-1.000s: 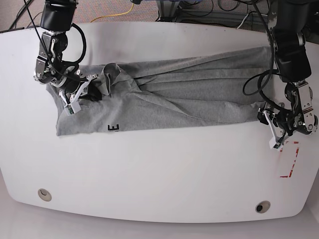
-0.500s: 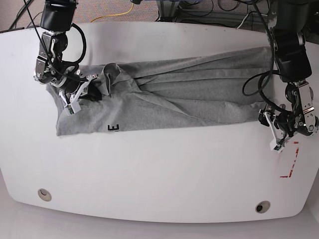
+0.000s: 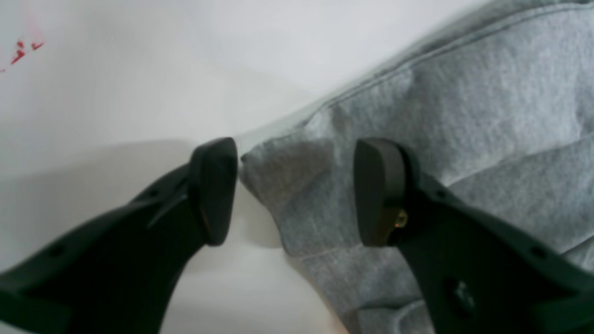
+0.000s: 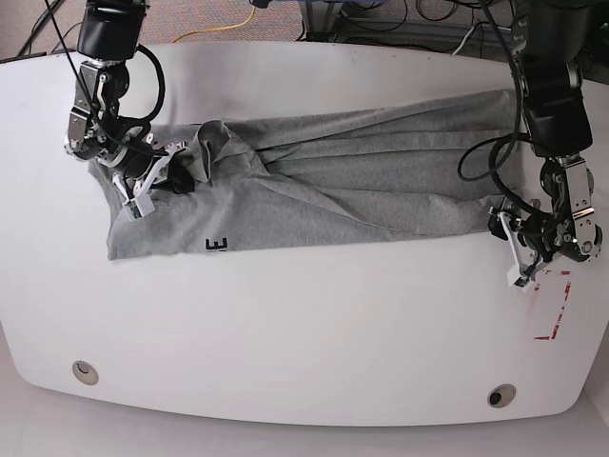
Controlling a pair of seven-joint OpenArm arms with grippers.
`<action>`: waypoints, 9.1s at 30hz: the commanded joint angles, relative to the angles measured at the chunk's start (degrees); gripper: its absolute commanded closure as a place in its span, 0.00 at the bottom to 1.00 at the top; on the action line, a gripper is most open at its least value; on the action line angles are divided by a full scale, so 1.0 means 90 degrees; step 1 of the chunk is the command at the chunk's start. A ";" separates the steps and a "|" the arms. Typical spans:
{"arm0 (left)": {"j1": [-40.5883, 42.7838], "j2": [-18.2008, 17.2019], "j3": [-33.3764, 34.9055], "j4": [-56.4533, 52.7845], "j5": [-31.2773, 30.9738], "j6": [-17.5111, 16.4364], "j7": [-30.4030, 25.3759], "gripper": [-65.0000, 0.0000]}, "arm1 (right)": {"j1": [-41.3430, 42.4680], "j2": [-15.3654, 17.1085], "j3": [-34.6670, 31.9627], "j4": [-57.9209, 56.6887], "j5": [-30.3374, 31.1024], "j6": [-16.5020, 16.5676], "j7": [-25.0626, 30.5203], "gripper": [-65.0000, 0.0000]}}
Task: Layout the t-shirt on the table in an organized manner, then fold the t-shirt properly
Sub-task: 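Hold the shirt end with the right gripper while the left gripper grips the other end, then move the left gripper along the shirt end and grasp its edge, then lift the grasped shirt end with the left gripper and fold it toward the right gripper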
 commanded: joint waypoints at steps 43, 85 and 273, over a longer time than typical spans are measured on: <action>-0.0080 -0.0070 -0.0012 0.0178 -0.0040 -0.0006 0.0222 0.61 | -0.0139 -0.0015 -0.0067 -0.0134 -0.0883 -0.0205 -0.0931 0.98; 0.1278 -0.0099 0.0047 0.2747 -0.0040 -0.0006 0.1228 0.93 | -0.0129 -0.0083 -0.0067 -0.0154 -0.0883 -0.0205 -0.0931 0.98; 0.2206 0.0165 0.0095 0.3939 -0.4504 -0.0006 0.1653 0.93 | -0.0110 -0.0327 -0.0097 -0.0154 -0.0932 -0.0205 -0.0931 0.98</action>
